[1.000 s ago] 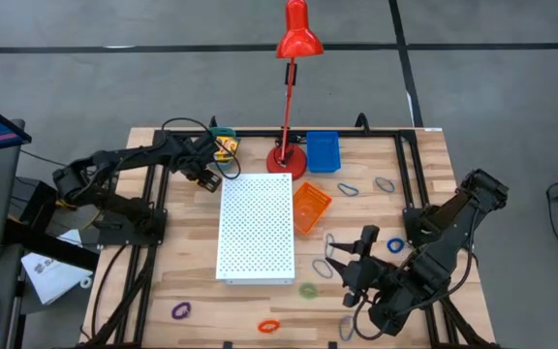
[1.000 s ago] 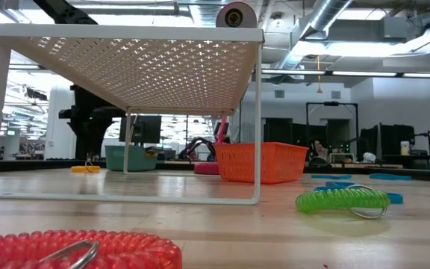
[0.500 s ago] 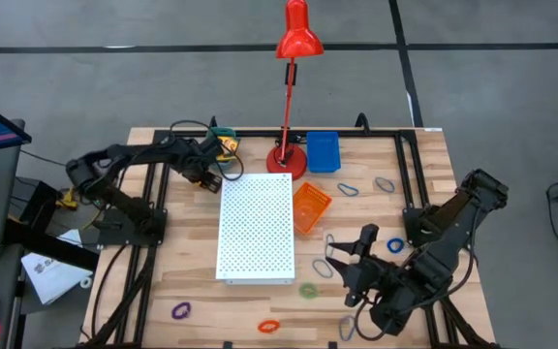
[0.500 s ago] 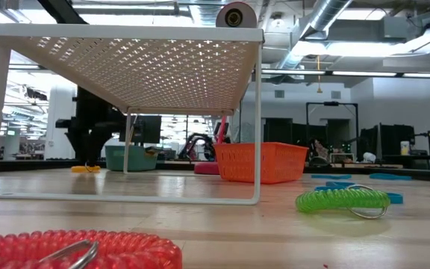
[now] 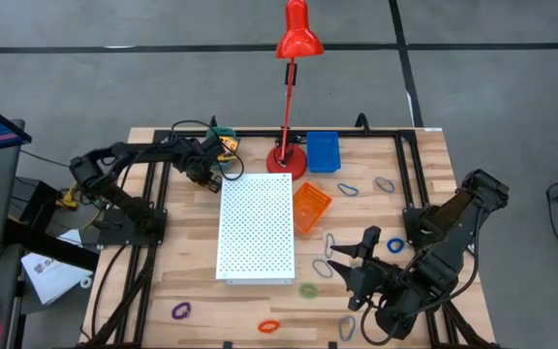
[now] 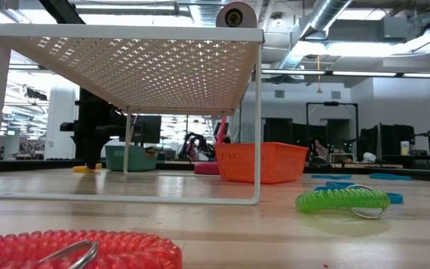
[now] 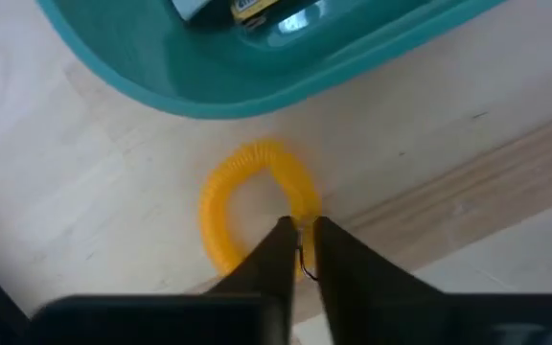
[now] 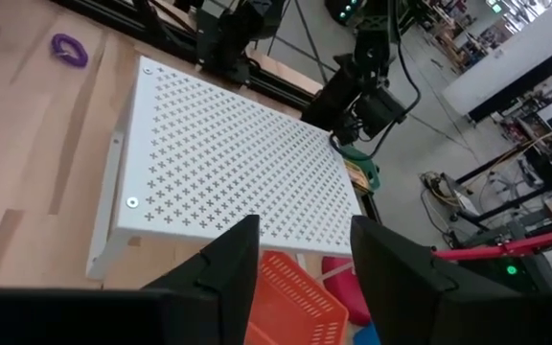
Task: Pick & Place Office Desk Supplies
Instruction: Put the yellow spring keychain into the blue bin
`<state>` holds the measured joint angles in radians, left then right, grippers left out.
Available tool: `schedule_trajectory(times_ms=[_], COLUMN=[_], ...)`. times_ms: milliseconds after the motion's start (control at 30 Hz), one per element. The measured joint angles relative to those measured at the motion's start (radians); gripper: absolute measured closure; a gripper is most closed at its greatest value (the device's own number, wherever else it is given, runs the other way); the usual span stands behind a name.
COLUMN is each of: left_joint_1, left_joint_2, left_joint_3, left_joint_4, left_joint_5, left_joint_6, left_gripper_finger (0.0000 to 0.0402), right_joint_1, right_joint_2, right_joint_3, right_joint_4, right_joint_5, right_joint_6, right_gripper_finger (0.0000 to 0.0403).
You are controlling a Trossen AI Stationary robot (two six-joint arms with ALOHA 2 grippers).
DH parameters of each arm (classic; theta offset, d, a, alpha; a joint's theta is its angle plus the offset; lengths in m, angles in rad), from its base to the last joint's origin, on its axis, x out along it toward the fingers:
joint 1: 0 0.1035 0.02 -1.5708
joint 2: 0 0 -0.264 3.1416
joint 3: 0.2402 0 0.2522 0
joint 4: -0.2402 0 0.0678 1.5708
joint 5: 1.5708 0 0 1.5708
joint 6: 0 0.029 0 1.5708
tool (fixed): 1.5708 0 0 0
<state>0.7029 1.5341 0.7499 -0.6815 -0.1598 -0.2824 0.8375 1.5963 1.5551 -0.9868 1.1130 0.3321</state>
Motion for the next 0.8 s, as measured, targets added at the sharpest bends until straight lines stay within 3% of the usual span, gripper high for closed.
schedule_trajectory(times_ms=[233, 500, 800], left_joint_1=[-0.002, -0.051, -0.202], left_joint_2=[-0.043, -0.303, -0.617], left_joint_3=[-0.001, -0.001, 0.000], left_joint_4=[-0.061, -0.139, -0.172], left_joint_5=[-0.001, -0.008, 0.056], left_joint_6=[0.020, 0.005, -0.041], left_gripper_finger=[0.0399, 0.0400, 0.0401], right_joint_1=[0.000, 0.007, -0.018], right_joint_2=[0.000, -0.003, -0.045], right_joint_3=[0.000, 0.001, 0.001], right_joint_4=[0.012, -0.026, -0.308], right_joint_5=[0.000, 0.043, 0.059], right_joint_6=[0.009, 0.075, 0.442], right_gripper_finger=[0.0241, 0.0241, 0.0241])
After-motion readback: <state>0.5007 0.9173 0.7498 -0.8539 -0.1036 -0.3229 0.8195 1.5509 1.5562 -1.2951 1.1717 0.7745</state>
